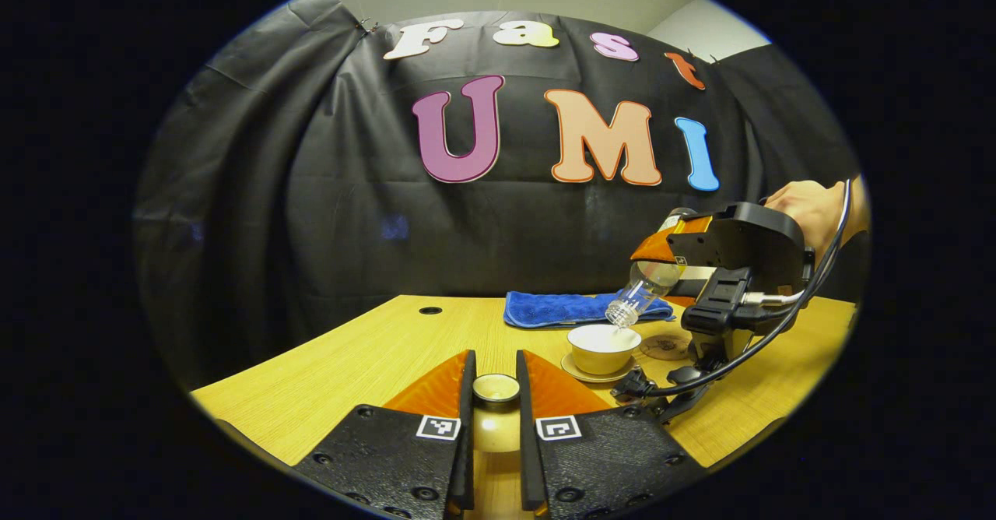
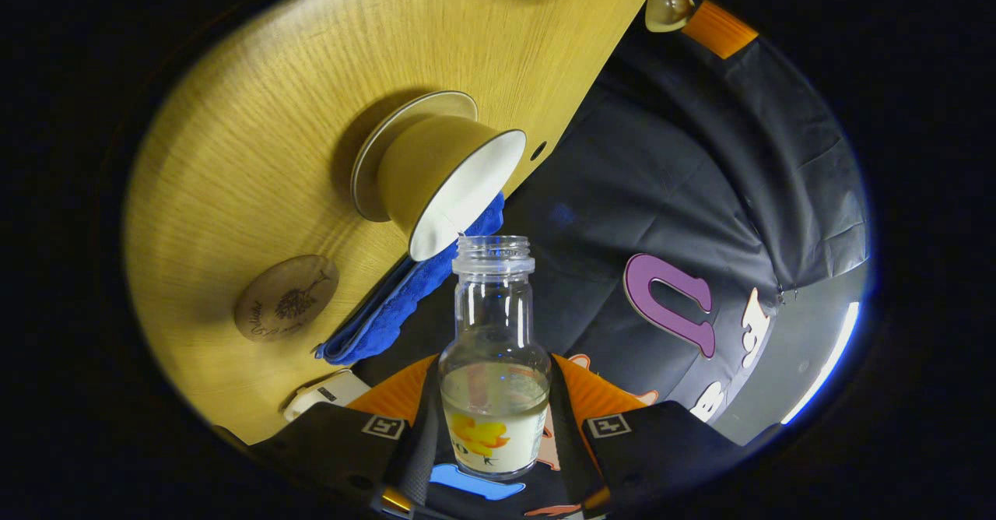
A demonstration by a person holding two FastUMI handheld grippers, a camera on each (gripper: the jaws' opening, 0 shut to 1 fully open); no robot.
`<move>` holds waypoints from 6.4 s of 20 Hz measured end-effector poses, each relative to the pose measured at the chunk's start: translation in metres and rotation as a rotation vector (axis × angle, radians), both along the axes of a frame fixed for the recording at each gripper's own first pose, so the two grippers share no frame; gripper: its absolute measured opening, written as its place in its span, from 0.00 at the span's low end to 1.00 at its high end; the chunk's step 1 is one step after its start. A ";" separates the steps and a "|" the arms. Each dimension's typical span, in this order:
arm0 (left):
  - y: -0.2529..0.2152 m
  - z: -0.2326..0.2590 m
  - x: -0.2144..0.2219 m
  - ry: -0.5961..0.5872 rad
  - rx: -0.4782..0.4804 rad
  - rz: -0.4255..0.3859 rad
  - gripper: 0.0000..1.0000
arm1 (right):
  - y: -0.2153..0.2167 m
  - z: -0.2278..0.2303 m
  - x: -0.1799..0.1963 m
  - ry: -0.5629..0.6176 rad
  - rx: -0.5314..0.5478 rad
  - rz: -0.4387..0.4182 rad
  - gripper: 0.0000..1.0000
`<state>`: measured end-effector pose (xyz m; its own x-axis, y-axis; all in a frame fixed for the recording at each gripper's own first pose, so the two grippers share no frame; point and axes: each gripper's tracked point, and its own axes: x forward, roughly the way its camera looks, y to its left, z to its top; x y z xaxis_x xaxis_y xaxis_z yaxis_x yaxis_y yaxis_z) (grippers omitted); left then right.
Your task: Open the teacup lid with one hand, grasp the water bottle and pour water into the teacup with the other hand; after pouring, place the water bottle on the coaster and then close the teacup lid.
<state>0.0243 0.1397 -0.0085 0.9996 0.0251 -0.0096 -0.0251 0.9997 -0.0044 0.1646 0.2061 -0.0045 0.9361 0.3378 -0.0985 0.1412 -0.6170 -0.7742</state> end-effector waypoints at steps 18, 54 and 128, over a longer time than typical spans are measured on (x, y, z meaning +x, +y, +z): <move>0.003 0.000 0.000 -0.003 0.003 0.015 0.21 | -0.029 0.022 0.011 0.463 1.007 -0.296 0.67; 0.006 0.001 0.000 0.000 0.004 0.023 0.20 | -0.089 -0.005 0.025 0.537 2.192 -0.211 0.75; -0.117 -0.017 0.139 0.123 0.044 -0.082 0.24 | -0.250 0.008 -0.123 0.537 2.196 -0.216 0.99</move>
<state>0.1636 0.0225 -0.0253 0.9897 -0.0536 -0.1325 0.0590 0.9975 0.0376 0.0412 -0.0444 0.0033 0.9847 0.1739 -0.0115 -0.1738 0.9848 0.0074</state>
